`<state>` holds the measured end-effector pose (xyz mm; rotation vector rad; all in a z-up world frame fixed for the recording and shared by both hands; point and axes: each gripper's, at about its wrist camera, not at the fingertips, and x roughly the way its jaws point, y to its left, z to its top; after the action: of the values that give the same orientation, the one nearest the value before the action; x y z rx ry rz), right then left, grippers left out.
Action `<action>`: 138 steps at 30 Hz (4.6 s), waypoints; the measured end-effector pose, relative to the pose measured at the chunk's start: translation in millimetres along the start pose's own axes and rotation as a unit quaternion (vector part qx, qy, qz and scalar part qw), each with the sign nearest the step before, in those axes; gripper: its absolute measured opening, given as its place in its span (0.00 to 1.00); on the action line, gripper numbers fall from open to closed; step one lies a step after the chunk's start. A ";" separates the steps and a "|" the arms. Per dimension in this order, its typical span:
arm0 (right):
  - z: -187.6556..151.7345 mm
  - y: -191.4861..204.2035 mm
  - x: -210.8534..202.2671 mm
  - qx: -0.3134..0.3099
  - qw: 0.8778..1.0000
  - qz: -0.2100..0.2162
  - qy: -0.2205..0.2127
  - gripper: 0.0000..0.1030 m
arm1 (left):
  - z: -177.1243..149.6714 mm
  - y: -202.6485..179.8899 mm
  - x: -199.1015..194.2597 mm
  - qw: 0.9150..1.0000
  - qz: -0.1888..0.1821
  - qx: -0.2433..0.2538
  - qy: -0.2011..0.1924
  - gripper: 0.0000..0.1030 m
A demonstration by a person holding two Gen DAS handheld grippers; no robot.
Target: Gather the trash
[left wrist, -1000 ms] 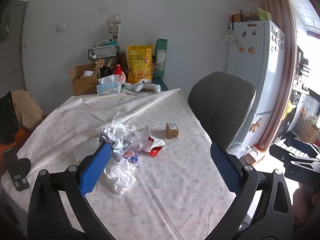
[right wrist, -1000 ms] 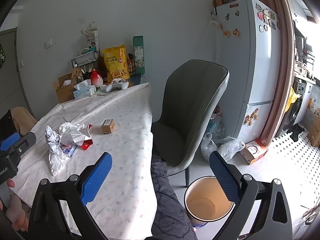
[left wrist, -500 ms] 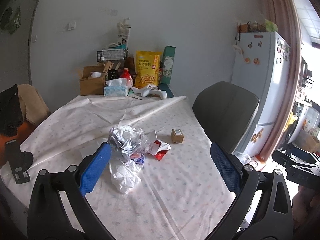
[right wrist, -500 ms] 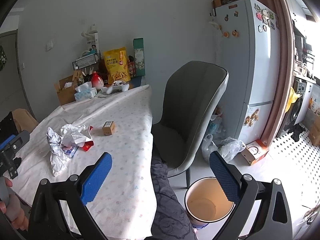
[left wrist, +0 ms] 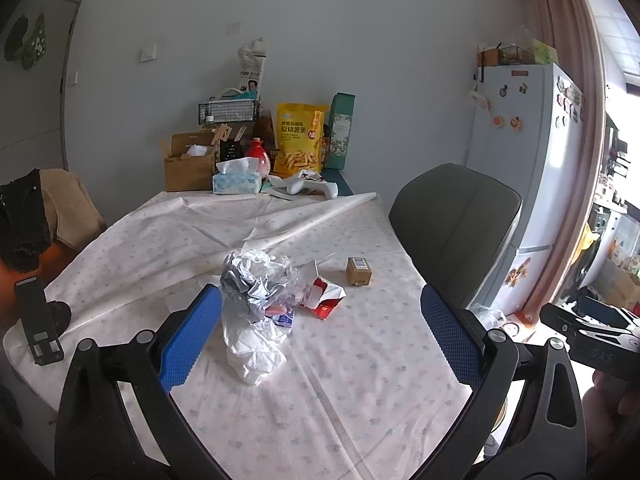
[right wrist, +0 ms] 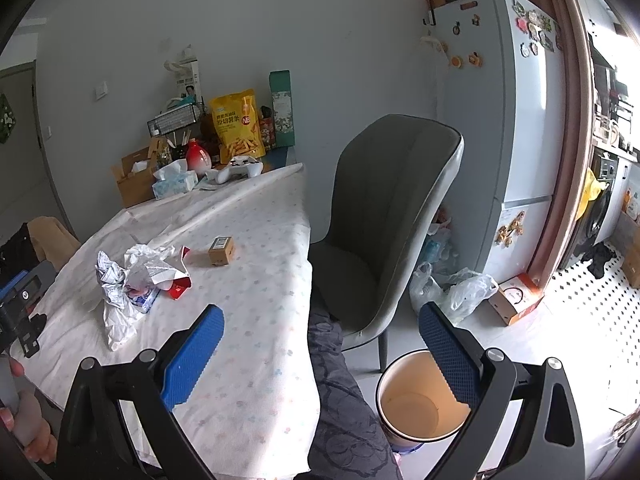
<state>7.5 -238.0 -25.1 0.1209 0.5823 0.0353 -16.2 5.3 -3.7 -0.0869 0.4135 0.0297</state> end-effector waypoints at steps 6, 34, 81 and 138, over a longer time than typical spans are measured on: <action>-0.8 -1.5 1.4 0.001 1.000 0.003 0.001 0.93 | -1.4 0.9 1.1 1.000 -0.001 -0.001 0.004 0.96; 27.3 66.1 34.2 -0.067 0.991 0.112 0.005 0.92 | 6.6 75.2 5.9 0.998 0.040 -0.057 0.006 0.96; 24.6 201.6 188.9 -0.142 0.954 0.227 0.134 0.35 | 11.3 130.7 133.7 0.989 -0.003 -0.128 0.073 0.17; -1.5 -150.6 125.3 0.086 0.993 -0.012 0.075 0.14 | -7.6 -203.2 197.4 0.969 -0.209 -0.007 0.135 0.17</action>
<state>111.2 -378.9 -113.4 0.2796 0.7362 -0.0297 171.0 -195.5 -74.2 -0.1922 0.6596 -0.3991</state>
